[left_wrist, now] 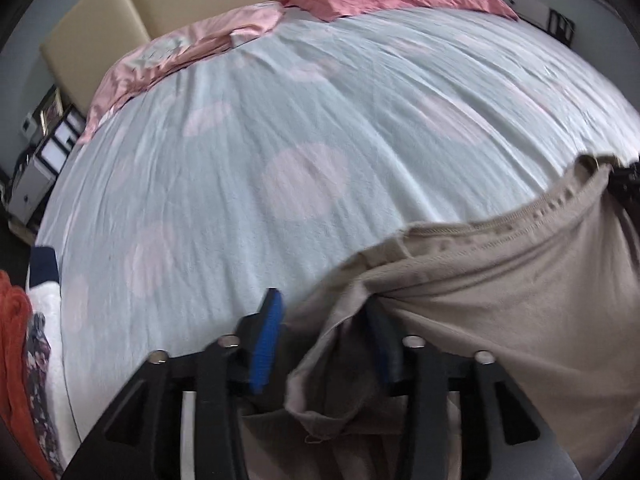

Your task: Fold clothes

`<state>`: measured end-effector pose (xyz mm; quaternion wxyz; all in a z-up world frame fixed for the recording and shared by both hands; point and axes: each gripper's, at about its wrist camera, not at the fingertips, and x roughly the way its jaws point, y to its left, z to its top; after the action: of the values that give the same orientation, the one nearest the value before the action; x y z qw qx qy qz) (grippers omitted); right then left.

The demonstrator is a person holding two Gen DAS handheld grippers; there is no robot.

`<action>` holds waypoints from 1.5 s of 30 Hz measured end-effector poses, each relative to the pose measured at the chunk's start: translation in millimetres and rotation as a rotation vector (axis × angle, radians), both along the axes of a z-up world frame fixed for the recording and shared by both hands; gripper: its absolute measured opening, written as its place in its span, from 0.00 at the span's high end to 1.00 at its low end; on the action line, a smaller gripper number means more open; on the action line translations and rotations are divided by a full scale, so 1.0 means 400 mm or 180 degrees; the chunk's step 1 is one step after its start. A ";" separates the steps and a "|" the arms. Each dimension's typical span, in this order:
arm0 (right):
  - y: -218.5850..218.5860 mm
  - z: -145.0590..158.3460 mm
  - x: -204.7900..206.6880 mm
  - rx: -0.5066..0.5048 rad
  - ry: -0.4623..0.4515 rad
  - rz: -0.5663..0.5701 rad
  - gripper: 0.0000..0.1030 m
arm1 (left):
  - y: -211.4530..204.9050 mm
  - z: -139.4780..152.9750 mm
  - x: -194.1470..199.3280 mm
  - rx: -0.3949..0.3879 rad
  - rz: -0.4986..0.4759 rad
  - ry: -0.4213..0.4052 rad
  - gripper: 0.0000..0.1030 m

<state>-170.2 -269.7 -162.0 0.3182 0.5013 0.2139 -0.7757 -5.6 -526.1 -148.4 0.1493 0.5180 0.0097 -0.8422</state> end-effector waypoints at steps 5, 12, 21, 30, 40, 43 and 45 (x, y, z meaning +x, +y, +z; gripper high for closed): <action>0.046 0.011 -0.085 -0.0362 -0.0724 -0.0358 0.82 | -0.073 0.007 0.007 0.0268 0.0293 -0.0036 0.52; 0.115 0.002 -0.143 -0.0592 -0.1393 -0.0792 0.81 | -0.145 0.026 0.046 0.0344 0.0683 -0.0052 0.52; 0.229 0.088 -0.132 -0.0733 -0.1152 -0.1292 0.81 | -0.161 0.117 0.185 0.0348 0.1032 0.0084 0.52; 0.342 0.167 0.129 -0.1031 -0.1118 -0.1299 0.81 | 0.027 0.170 0.386 0.0391 0.0766 0.0116 0.52; 0.433 0.127 0.395 -0.0918 -0.0814 -0.1190 0.81 | 0.213 0.110 0.500 0.0520 0.0565 -0.0123 0.52; 0.443 0.107 0.415 -0.0789 -0.0753 -0.1032 0.81 | 0.245 0.077 0.507 0.0496 0.0520 -0.0236 0.52; 0.448 0.089 0.410 -0.0854 -0.0882 -0.0981 0.81 | 0.257 0.065 0.508 0.0469 0.0491 -0.0273 0.52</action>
<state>-6.1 -90.6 -126.5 0.2861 0.5829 -0.0157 -0.7604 197.7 -423.4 -122.2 0.1754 0.5609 0.1050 -0.8023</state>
